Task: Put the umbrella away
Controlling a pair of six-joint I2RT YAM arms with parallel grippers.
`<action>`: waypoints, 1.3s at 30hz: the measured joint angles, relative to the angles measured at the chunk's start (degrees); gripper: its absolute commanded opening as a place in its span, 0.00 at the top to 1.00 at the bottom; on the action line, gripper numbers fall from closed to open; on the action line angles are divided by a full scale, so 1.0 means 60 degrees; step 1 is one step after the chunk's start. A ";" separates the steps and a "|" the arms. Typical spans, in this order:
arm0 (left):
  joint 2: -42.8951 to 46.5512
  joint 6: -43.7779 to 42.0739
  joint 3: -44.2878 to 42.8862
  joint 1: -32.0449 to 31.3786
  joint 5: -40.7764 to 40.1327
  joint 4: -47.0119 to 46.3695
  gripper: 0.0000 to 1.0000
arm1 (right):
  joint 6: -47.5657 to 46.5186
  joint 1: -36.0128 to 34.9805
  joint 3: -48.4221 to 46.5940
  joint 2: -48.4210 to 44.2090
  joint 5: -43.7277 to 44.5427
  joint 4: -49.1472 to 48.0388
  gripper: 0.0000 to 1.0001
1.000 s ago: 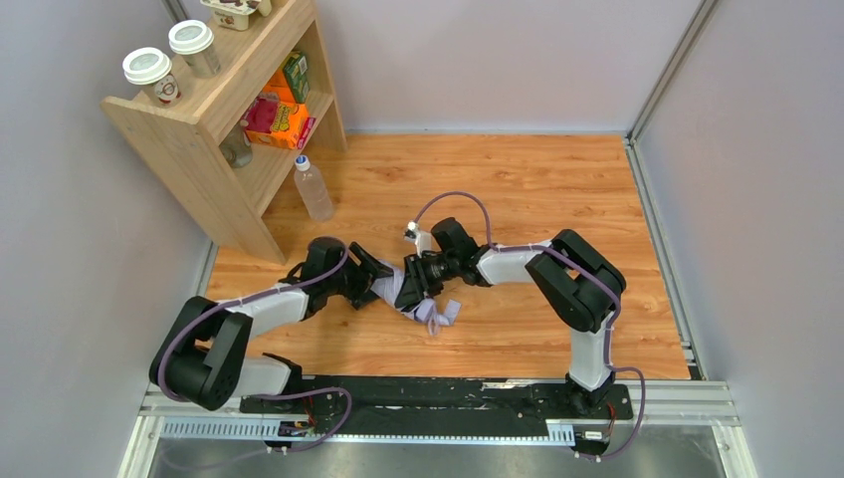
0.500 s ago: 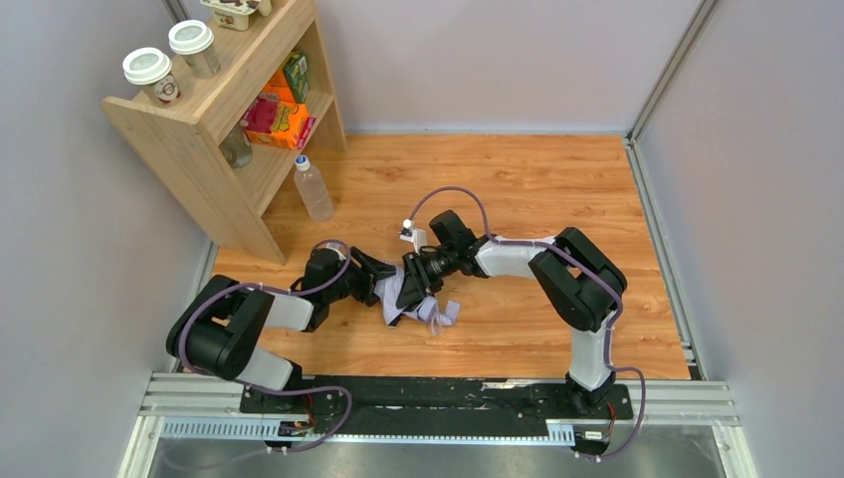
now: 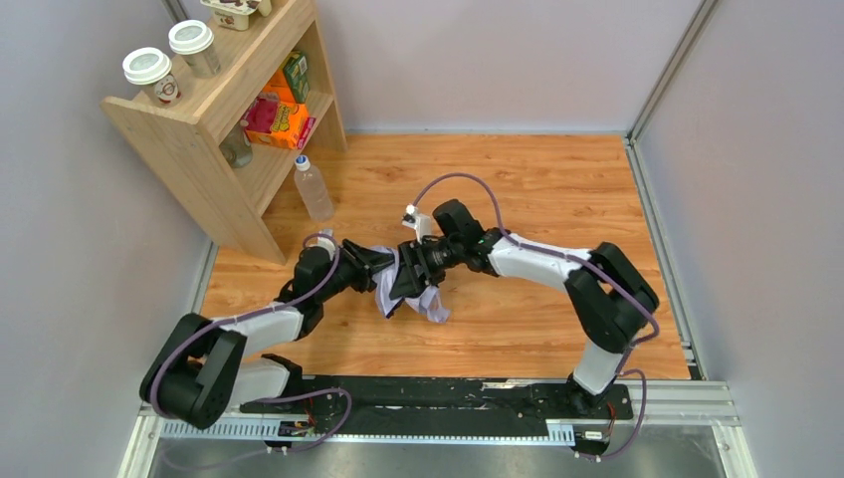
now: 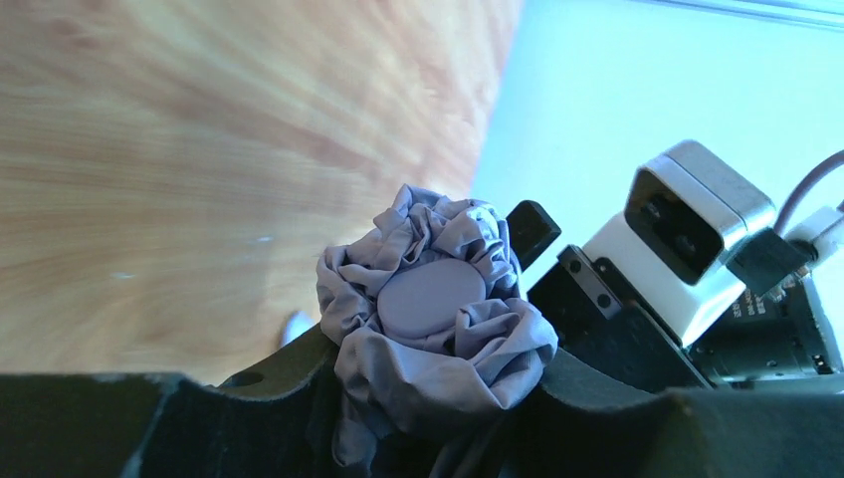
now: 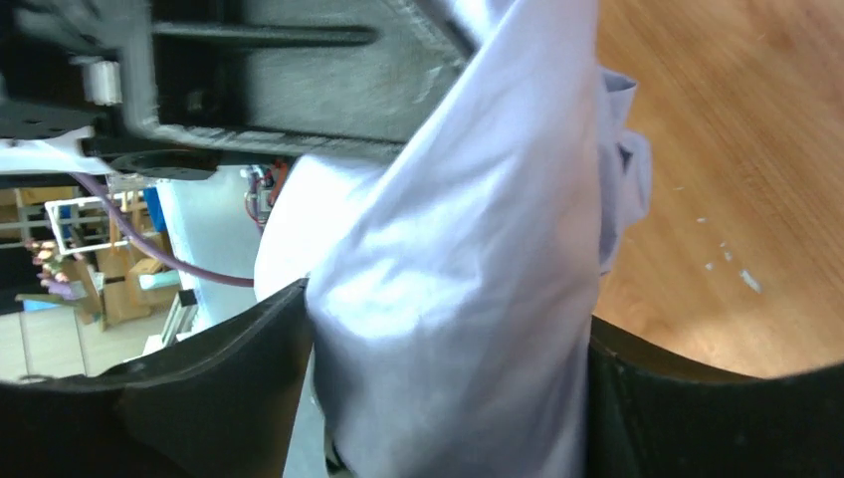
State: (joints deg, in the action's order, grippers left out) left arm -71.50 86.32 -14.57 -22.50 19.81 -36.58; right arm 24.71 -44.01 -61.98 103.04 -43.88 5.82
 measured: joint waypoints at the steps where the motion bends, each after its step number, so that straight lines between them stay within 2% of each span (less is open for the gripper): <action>1: 0.0062 0.0011 0.0000 -0.0007 -0.0004 0.0000 1.00 | 0.0098 -0.0033 0.0000 -0.0379 0.0211 0.0164 0.04; 2: 0.0455 0.0113 -0.0036 -0.0022 -0.0106 0.0113 1.00 | 0.0182 -0.0062 0.0015 -0.0721 0.0372 0.0277 0.00; 8: 0.1778 0.0769 -0.0758 -0.0087 -0.0211 0.0368 1.00 | 0.0630 0.0004 0.0718 -0.3676 0.1359 0.0149 0.00; 12: 0.2007 0.1195 -0.1351 -0.0106 -0.0208 0.0350 1.00 | 0.0827 0.0142 0.2098 -0.5541 0.1515 -0.1213 0.00; 16: 0.2098 0.1464 -0.1690 -0.0102 -0.0408 0.0393 1.00 | 0.1188 -0.0036 0.3741 -0.6699 0.1639 -0.2896 0.00; 21: 0.2193 0.1628 -0.2255 -0.0058 -0.0688 0.0619 1.00 | 0.1239 -0.0634 0.4947 -0.7796 0.2940 -0.3672 0.00; 27: 0.2313 0.1836 -0.2626 -0.0058 -0.0729 0.0488 1.00 | 0.1082 -0.0776 0.5198 -0.8317 0.4175 -0.4200 0.00; 33: 0.2667 0.1912 -0.2667 -0.0058 -0.0783 0.0517 1.00 | -0.0120 -0.1632 0.5107 -0.8153 0.5217 -0.4360 0.00; 36: 0.2772 0.2073 -0.2750 -0.0058 -0.0809 0.0579 1.00 | -0.0918 -0.2182 0.4809 -0.7595 0.6102 -0.4728 0.00; 38: 0.2827 0.2160 -0.2816 -0.0058 -0.0827 0.0601 1.00 | -0.1366 -0.2539 0.4608 -0.7082 0.6706 -0.5144 0.08; 39: 0.2860 0.2215 -0.2834 -0.0058 -0.0827 0.0623 1.00 | -0.1628 -0.2758 0.4499 -0.6783 0.7144 -0.5413 0.19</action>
State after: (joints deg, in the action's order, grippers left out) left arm -54.35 99.61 -31.57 -22.85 14.85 -32.84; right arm 14.94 -60.55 -34.98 62.35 -1.02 -26.65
